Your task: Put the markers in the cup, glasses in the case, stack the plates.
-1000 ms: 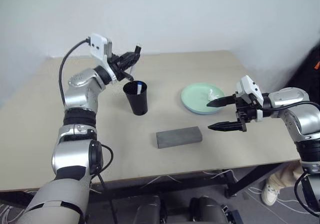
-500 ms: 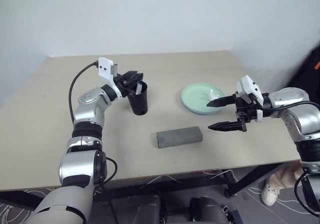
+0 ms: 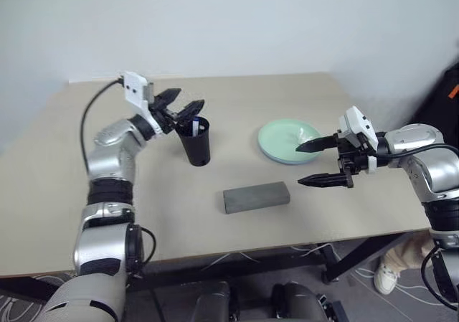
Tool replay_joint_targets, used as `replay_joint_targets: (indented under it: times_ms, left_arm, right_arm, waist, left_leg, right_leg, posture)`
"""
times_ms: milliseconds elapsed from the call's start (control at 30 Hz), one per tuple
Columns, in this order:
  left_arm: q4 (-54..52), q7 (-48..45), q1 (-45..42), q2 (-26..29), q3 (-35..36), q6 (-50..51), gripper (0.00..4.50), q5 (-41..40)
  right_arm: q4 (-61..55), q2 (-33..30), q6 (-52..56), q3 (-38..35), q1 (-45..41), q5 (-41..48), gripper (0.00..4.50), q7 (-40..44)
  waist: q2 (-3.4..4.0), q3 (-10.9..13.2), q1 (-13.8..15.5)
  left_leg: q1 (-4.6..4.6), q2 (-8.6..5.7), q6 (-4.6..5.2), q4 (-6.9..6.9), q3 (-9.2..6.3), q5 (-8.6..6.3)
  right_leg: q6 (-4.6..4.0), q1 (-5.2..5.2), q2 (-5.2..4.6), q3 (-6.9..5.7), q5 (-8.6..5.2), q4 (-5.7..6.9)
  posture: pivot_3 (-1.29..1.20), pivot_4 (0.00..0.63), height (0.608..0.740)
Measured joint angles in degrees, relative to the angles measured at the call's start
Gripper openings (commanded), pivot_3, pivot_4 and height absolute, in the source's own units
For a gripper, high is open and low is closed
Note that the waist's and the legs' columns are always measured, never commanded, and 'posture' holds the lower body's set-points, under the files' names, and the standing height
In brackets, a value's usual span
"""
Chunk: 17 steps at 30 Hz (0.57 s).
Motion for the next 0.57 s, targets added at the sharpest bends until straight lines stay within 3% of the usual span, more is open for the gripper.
replay_joint_targets:
  times_ms: [300, 433, 567]
  left_arm:
    - [-19.39, -9.23, 15.02, 15.95, 1.2, 15.32, 4.46, -5.41]
    - [-26.54, -10.42, 23.91, 19.14, 4.5, 19.55, 4.46, -8.37]
    - [-31.47, -9.11, 31.96, 19.13, 7.42, 22.79, 4.46, -10.94]
  right_arm:
    - [0.93, -0.09, -0.02, -0.07, 0.06, -0.04, 4.5, -0.32]
    - [1.47, -0.73, 0.22, -1.64, 1.24, -0.02, 4.5, -1.61]
    - [0.7, -1.16, 1.97, -5.04, 4.75, 0.62, 4.5, -4.37]
  waist:
    - [0.05, 0.03, 0.35]
    - [0.04, -0.01, 0.51]
    - [-0.27, -0.09, 0.65]
  left_leg:
    - [0.08, 0.06, -0.01, -0.17, -0.02, 0.0]
    - [0.0, -0.02, 0.01, -0.65, 0.17, -0.01]
    - [0.38, -0.04, -0.33, -1.34, 1.44, 0.19]
  right_leg:
    - [-0.01, -0.04, 0.0, -0.01, -0.01, -0.11]
    - [-0.01, -0.09, 0.0, 0.61, -0.01, 0.54]
    - [-0.27, -0.91, -0.07, 1.71, -0.98, 1.25]
  posture:
    - [0.0, 0.0, 0.704]
    - [0.0, 0.0, 0.704]
    - [0.0, 0.0, 0.704]
